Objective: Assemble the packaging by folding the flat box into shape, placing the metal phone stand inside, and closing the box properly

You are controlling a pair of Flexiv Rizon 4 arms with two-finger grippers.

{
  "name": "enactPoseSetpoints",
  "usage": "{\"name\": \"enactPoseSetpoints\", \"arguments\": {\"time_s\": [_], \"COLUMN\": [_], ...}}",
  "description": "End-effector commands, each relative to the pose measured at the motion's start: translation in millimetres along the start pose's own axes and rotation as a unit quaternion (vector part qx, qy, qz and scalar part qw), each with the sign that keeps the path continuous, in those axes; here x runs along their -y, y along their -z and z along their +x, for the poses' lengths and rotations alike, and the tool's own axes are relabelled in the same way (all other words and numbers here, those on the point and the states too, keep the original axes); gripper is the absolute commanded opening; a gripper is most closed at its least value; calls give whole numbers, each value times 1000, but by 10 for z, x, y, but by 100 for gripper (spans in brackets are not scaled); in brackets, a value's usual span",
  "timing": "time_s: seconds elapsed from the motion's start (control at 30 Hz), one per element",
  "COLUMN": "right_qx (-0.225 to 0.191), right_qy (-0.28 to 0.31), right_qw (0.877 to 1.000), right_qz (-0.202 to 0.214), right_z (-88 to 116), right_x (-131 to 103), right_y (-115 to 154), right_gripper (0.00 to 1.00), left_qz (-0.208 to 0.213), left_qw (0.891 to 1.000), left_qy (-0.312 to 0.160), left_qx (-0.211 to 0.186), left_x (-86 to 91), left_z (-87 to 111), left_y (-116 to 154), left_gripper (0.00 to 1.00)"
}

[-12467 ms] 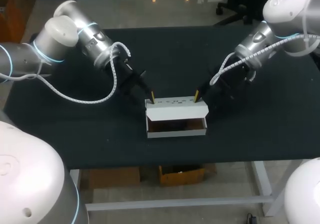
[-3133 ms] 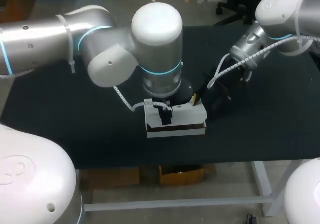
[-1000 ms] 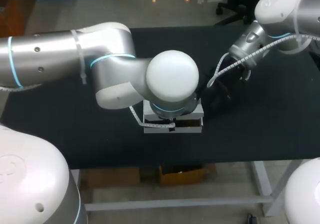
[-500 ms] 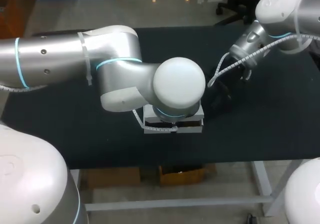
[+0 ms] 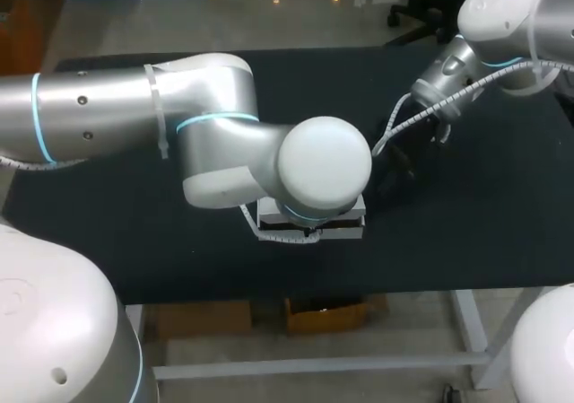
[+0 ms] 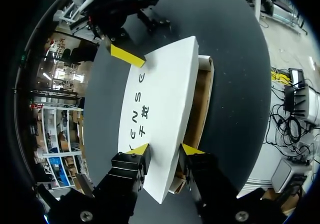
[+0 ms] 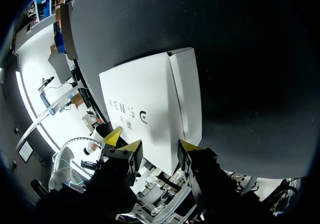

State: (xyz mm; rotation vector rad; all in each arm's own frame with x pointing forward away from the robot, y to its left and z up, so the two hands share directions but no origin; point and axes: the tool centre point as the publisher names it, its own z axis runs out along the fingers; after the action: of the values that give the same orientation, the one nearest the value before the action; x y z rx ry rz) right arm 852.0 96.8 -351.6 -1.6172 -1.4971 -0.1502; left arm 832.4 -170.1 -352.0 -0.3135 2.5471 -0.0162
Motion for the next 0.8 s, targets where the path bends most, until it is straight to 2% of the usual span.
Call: {"name": "enactPoseSetpoints", "arguments": {"time_s": [0.03,0.53,0.8], "right_qx": [1,0,-1], "right_qy": [0,-1,0], "right_qw": [1000,1000,1000], "right_qz": [2,-1,-22], "right_z": [9,-9,-2], "right_x": [-4,10,119], "right_y": [3,14,106], "right_gripper": [43,43,40], "left_qz": [-2,0,-1], "left_qw": [1000,1000,1000], "left_qy": [1,-2,-1], "left_qx": [6,14,14], "left_x": [19,22,18], "left_z": [44,98,105], "left_y": [-13,-63,-67], "left_gripper": [38,38,38]}}
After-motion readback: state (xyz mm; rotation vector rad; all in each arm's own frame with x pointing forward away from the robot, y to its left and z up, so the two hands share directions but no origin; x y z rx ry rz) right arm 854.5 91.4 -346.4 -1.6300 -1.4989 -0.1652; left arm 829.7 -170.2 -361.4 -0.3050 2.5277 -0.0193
